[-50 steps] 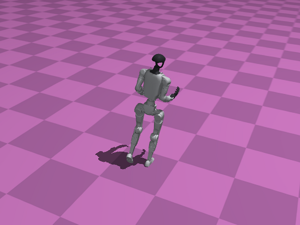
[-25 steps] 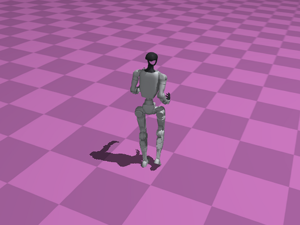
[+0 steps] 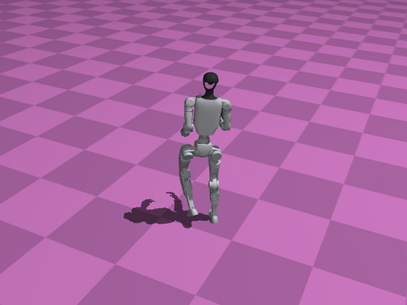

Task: Walk run

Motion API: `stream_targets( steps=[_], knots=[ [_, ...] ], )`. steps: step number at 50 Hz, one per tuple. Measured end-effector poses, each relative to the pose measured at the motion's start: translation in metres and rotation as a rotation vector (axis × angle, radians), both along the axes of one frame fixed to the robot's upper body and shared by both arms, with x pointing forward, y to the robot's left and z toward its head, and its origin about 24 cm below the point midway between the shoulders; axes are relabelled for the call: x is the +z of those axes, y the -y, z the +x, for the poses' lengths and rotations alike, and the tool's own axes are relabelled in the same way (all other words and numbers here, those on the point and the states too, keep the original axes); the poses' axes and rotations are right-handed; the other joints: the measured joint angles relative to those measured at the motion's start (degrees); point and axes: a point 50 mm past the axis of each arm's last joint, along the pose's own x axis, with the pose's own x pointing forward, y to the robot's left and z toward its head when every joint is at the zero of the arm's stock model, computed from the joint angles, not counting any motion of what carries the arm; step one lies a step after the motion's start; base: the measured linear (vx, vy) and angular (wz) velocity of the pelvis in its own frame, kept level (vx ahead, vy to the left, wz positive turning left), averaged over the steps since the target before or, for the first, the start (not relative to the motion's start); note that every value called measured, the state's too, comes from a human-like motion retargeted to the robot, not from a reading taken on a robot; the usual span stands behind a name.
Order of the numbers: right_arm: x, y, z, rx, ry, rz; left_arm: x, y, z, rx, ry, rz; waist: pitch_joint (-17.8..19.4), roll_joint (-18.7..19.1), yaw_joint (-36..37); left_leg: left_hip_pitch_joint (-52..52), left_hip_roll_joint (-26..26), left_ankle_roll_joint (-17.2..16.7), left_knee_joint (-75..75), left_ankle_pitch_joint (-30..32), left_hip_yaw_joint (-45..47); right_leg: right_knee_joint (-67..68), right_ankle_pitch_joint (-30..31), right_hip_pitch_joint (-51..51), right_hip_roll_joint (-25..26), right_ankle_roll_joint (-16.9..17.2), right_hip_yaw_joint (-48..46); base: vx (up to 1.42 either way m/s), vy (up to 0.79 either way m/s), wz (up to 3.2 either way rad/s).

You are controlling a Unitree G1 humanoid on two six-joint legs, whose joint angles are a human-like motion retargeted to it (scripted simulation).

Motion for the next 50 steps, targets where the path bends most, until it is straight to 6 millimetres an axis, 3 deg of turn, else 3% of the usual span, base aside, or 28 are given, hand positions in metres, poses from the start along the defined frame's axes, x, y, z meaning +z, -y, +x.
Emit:
stream_targets(
  steps=[3,6,8,10,12,13,15,17,20,24,26,28,30,33,34,35,36,38,40,42,43,45,47,50],
  knots=[
    [0.021,-0.001,0.005,0.052,0.083,-0.104,0.001,-0.004,-0.004,-0.064,0.007,0.063,0.5,0.3,5.6,-4.1,3.1,6.0,-11.7,-3.5,3.3,-2.4,-0.1,4.3,2.1,-0.2,-5.7,0.68,-0.03,0.57],
    [0.029,0.002,0.007,0.091,0.106,-0.191,0.003,-0.006,-0.005,-0.104,0.015,0.113,0.8,1.4,8.5,-4.3,5.1,11.3,-25.4,-6.8,7.1,-3.2,-1.6,8.8,5.7,-1.2,-7.7,0.61,-0.06,1.05],
    [0.024,0.004,0.005,0.106,0.082,-0.234,0.003,-0.007,-0.005,-0.102,0.011,0.129,0.1,1.3,9.5,-1.8,6.1,11.5,-33.0,-8.2,13.7,-2.9,-2.6,11.8,7.0,-1.2,-9.7,0.82,0.02,0.97],
    [0.012,0.009,0.002,0.086,0.029,-0.264,0.001,-0.003,-0.005,-0.091,-0.004,0.117,-1.6,1.2,9.4,2.3,5.8,16.2,-38.3,-6.8,22.4,-1.0,-2.0,13.7,7.5,0.3,-11.1,1.01,-0.02,1.28],
    [-0.006,0.016,-0.008,0.048,-0.042,-0.272,-0.002,0.003,-0.006,-0.066,-0.025,0.078,-3.5,0.6,9.5,8.2,5.6,17.9,-39.7,-11.5,27.2,2.8,3.2,16.2,8.5,3.4,-14.0,1.36,-0.26,1.28],
    [-0.017,0.021,-0.016,0.026,-0.082,-0.281,-0.004,0.008,-0.005,-0.057,-0.034,0.049,-4.1,0.9,9.2,9.5,4.3,17.9,-40.2,-13.0,22.9,5.9,9.0,16.7,8.8,6.1,-16.1,1.26,-0.05,1.63],
    [-0.041,0.029,-0.035,0.005,-0.176,-0.315,-0.003,0.016,0.002,-0.024,-0.033,-0.017,-3.7,2.9,7.5,6.3,1.0,17.9,-38.4,-13.3,4.4,16.2,21.1,13.2,10.7,9.6,-13.2,0.91,0.27,1.97],
    [-0.065,0.037,-0.055,-0.029,-0.296,-0.332,0.004,0.025,0.013,-0.017,-0.005,-0.067,-2.1,6.8,5.5,8.8,3.7,17.9,-36.8,-13.9,4.4,29.6,26.0,6.5,17.5,10.5,-3.6,0.77,0.45,2.4],
    [-0.094,0.048,-0.087,-0.108,-0.457,-0.287,0.014,0.04,0.026,-0.058,0.043,-0.095,-2.2,12.4,7.0,14.1,4.5,17.9,-39.1,-14.5,2.3,39.4,19.9,0.5,22.4,8.3,4.8,0.67,0.37,2.01],
    [-0.113,0.052,-0.13,-0.231,-0.578,-0.109,0.024,0.05,0.041,-0.124,0.081,-0.065,-1.9,15.3,1.3,18.7,-0.2,17.9,-43.8,-8.6,-10.6,37.2,10.9,-5.8,14.3,-3.5,-0.6,0.62,0.26,3.53],
    [-0.116,0.054,-0.145,-0.307,-0.599,-0.038,0.032,0.058,0.046,-0.161,0.12,-0.054,-1.5,17.1,-4.5,20.8,-2.7,17.9,-45.3,-4.9,-20.7,32.6,6.1,-8.3,10.1,-7.3,-3.2,0.72,0.24,4.77],
    [-0.117,0.055,-0.156,-0.373,-0.608,0.008,0.04,0.065,0.051,-0.201,0.162,-0.05,-1.4,17.0,-7.7,23.3,-5.8,17.9,-46.2,-1.9,-28.1,23.9,4.5,-9.4,8.7,-7.4,-0.9,0.62,0.09,3.84],
    [-0.117,0.055,-0.16,-0.415,-0.603,0.04,0.048,0.07,0.057,-0.238,0.202,-0.045,-1.2,15.0,-9.5,26.3,-9.3,17.9,-47.0,0.8,-33.5,14.1,3.2,-9.9,9.2,-4.8,5.6,0.54,-0.06,3.1],
    [-0.115,0.052,-0.154,-0.393,-0.589,0.041,0.052,0.07,0.058,-0.263,0.232,-0.027,-0.7,12.0,-9.5,31.0,-10.7,16.1,-47.6,4.1,-35.4,3.2,-0.5,-9.7,11.4,-1.1,20.2,0.78,-0.17,2.13],
    [-0.114,0.051,-0.149,-0.365,-0.582,0.026,0.051,0.069,0.056,-0.263,0.232,-0.017,-0.6,11.2,-8.8,32.4,-10.9,15.1,-47.1,5.1,-35.5,0.6,-1.8,-9.5,11.6,2.0,22.8,0.97,-0.25,1.27],
    [-0.113,0.05,-0.143,-0.332,-0.574,0.005,0.049,0.068,0.052,-0.261,0.23,-0.007,-0.6,10.4,-8.1,33.8,-11.2,14.0,-46.4,6.2,-35.6,-1.5,-3.1,-9.4,11.4,6.0,24.1,0.93,-0.21,1.37],
    [-0.11,0.05,-0.134,-0.292,-0.556,-0.028,0.047,0.066,0.048,-0.257,0.224,0.003,-0.6,9.7,-8.0,34.8,-11.3,11.9,-44.9,8.2,-35.2,-1.5,-1.4,-9.7,10.3,5.8,19.6,0.95,-0.18,1.55],
    [-0.101,0.052,-0.114,-0.219,-0.509,-0.106,0.042,0.062,0.039,-0.251,0.207,0.025,-1.4,9.2,-8.3,35.0,-10.2,5.1,-40.4,14.1,-31.6,0.1,-1.9,-9.9,8.4,1.7,8.4,0.94,-0.12,1.79],
    [-0.089,0.049,-0.094,-0.154,-0.446,-0.177,0.036,0.052,0.028,-0.247,0.183,0.066,-3.3,8.6,-7.6,31.4,-8.8,-7.5,-32.2,19.6,-22.7,4.5,-7.5,-8.4,7.4,-1.7,6.7,0.82,0.01,2.02],
    [-0.073,0.049,-0.072,-0.146,-0.361,-0.218,0.029,0.048,0.02,-0.274,0.162,0.116,-2.8,9.9,-11.7,24.8,-7.2,-12.1,-18.3,21.7,-13.5,10.7,-13.2,-8.3,4.8,2.7,10.5,0.72,0.43,3.56],
    [-0.065,0.049,-0.06,-0.142,-0.315,-0.23,0.026,0.047,0.016,-0.273,0.148,0.137,-3.0,8.7,-11.9,21.3,-5.7,-12.1,-12.4,23.6,-8.8,11.2,-12.9,-7.4,0.0,4.1,4.3,0.69,-0.09,2.48],
    [-0.053,0.04,-0.043,-0.102,-0.258,-0.253,0.016,0.04,0.003,-0.228,0.088,0.157,-4.6,5.7,-8.2,16.8,-5.8,-12.1,-6.9,20.2,-9.9,8.3,-12.3,-3.9,1.4,-0.1,0.2,0.69,-0.68,0.3],
    [-0.04,0.031,-0.03,-0.074,-0.193,-0.271,0.006,0.033,-0.012,-0.179,0.023,0.146,-4.5,4.0,-2.5,11.6,-3.1,-5.4,-3.8,12.4,-4.7,5.1,-10.6,0.0,5.3,-3.1,2.7,0.91,-0.48,-0.31],
    [-0.013,0.024,-0.014,-0.081,-0.06,-0.298,-0.002,0.022,-0.026,-0.134,-0.04,0.119,-3.9,1.4,1.2,3.8,-0.4,4.0,-5.1,3.3,2.0,1.6,-6.4,4.6,4.7,-2.8,-1.7,0.77,-0.22,0.85]
  ],
)
